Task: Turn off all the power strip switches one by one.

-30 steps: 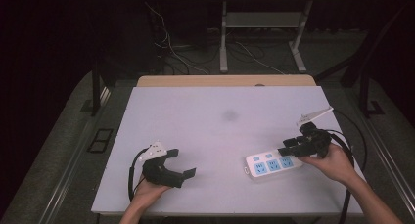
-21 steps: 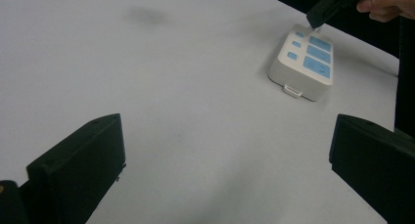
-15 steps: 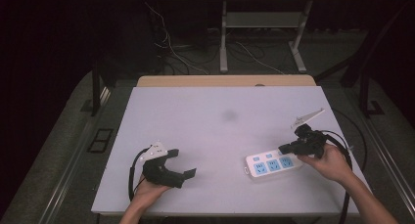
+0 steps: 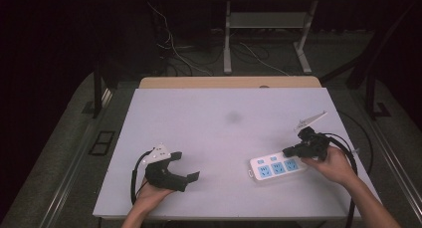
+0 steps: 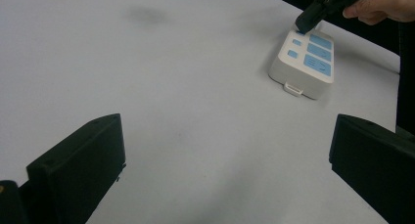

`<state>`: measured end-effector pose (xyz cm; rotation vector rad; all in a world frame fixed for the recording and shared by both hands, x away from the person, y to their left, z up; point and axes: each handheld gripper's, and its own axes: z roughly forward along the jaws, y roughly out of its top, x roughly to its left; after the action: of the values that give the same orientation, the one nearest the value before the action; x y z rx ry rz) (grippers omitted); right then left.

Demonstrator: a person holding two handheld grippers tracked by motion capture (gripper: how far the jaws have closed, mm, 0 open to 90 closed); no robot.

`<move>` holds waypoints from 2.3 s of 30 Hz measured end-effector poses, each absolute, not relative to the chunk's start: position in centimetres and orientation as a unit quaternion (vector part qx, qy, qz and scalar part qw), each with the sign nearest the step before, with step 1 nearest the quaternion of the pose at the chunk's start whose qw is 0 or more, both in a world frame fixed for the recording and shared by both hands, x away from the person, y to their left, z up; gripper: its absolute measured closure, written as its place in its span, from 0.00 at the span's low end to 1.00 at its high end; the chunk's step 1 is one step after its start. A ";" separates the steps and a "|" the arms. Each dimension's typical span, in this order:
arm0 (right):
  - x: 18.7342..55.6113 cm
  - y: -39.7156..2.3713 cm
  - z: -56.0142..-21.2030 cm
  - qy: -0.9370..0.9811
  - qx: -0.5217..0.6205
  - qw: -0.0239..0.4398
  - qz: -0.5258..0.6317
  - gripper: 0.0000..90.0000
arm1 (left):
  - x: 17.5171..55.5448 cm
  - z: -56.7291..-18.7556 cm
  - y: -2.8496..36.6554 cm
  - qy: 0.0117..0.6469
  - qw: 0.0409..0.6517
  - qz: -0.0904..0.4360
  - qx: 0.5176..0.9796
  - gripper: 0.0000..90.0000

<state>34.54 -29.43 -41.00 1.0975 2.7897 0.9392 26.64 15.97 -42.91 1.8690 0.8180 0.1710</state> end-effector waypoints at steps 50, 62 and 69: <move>33.4 -29.0 -40.6 0.892 0.330 0.006 0.309 1.00 | 26.8 -43.0 16.1 0.343 0.521 0.069 0.778 0.00; 32.5 -27.7 -38.4 0.898 0.308 0.007 0.315 1.00 | 26.7 -42.9 16.1 0.342 0.522 0.069 0.778 0.00; 32.4 -26.9 -37.0 0.900 0.296 0.008 0.319 1.00 | 26.7 -42.9 16.1 0.342 0.522 0.070 0.778 0.00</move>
<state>32.38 -26.91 -36.96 0.9235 2.8139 0.9965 26.73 16.14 -42.91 1.8635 0.8186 0.1666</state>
